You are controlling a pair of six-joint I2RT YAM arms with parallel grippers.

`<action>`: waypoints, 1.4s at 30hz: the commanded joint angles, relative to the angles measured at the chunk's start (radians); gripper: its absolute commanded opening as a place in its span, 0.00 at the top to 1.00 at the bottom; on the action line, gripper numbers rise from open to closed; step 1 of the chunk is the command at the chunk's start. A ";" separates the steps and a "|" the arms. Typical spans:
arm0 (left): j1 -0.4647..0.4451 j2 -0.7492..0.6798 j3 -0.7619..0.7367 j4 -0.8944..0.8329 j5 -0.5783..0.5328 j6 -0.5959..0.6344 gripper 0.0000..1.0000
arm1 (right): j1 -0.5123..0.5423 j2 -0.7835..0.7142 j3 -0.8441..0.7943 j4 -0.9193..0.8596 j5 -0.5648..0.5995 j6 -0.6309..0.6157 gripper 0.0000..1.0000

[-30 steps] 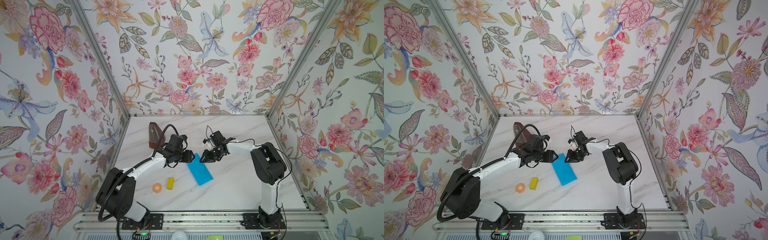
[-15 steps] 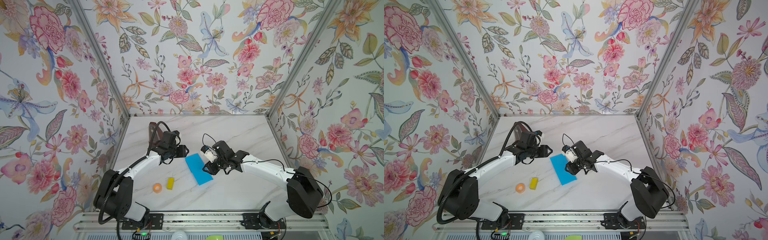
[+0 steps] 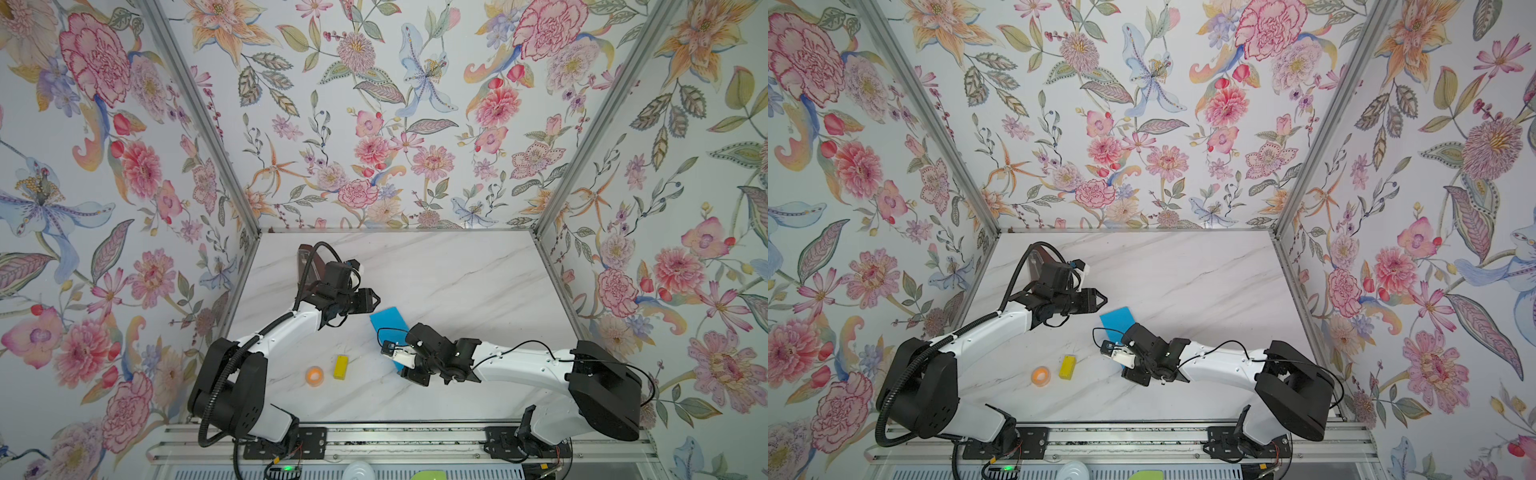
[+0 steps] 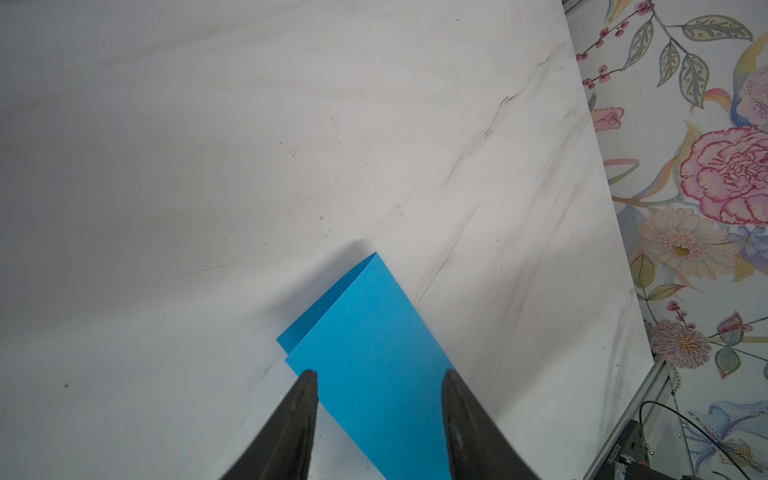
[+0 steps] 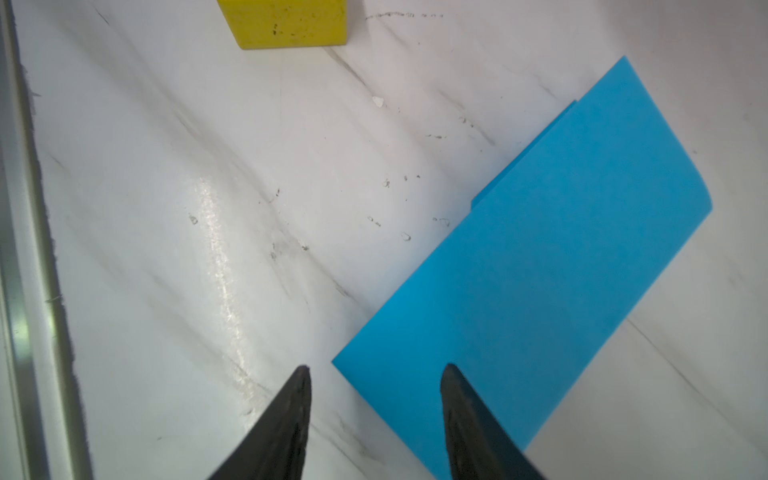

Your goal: Fold a paper plane with a square sheet of paper (fold left side to right side)

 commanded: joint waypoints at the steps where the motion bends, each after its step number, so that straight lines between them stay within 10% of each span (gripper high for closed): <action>1: 0.013 0.013 -0.018 0.019 0.021 -0.010 0.49 | 0.020 0.039 -0.015 0.080 0.068 -0.049 0.48; 27: 0.026 0.004 -0.018 0.025 0.041 -0.019 0.49 | 0.071 0.014 -0.046 0.105 0.195 -0.112 0.62; 42: 0.026 0.010 -0.016 0.025 0.050 -0.016 0.50 | 0.042 -0.030 -0.056 0.092 0.156 -0.091 1.00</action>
